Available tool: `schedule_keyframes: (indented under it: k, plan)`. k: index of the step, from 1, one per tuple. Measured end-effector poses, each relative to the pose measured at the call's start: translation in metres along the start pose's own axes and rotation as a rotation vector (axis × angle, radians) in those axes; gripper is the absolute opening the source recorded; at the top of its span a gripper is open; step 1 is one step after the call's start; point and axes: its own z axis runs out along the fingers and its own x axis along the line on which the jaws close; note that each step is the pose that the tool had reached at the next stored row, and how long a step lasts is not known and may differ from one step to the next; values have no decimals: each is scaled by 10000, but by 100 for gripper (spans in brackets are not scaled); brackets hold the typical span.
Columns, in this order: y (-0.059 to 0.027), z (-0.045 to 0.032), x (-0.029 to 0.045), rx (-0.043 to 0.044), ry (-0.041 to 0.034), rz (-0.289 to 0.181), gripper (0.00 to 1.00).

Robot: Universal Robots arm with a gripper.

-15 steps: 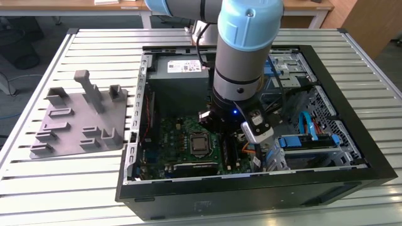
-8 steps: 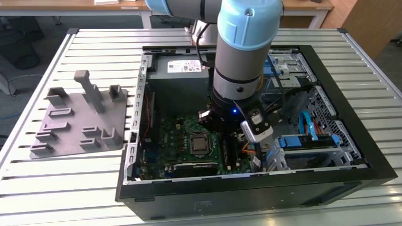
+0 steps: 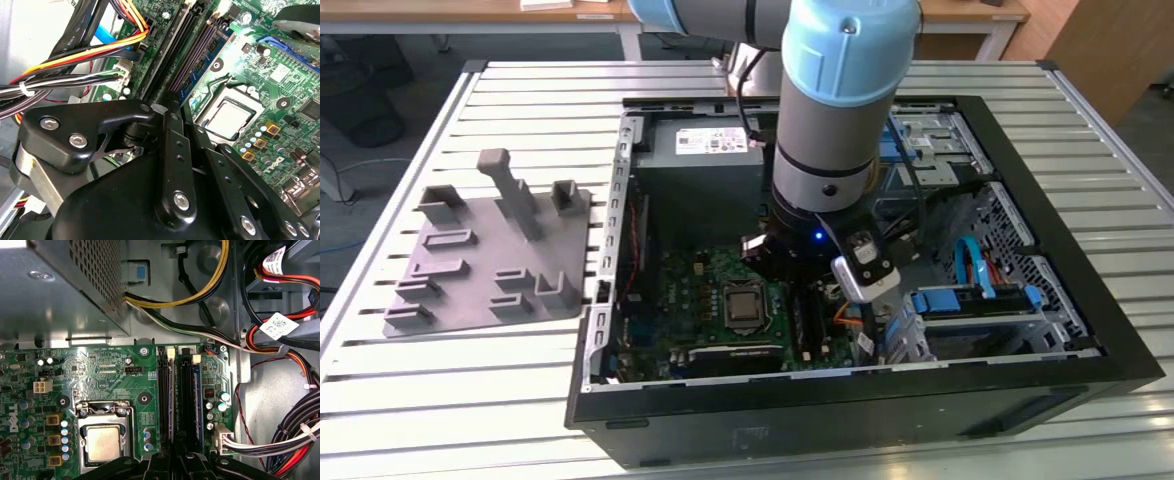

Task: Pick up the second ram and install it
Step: 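Insert the second ram into the second slot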

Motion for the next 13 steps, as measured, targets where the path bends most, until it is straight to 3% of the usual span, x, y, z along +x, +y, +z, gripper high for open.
schedule_keyframes:
  k: [13]
  plan:
    - [0, -3, 0, 16, 1, -354, 14]
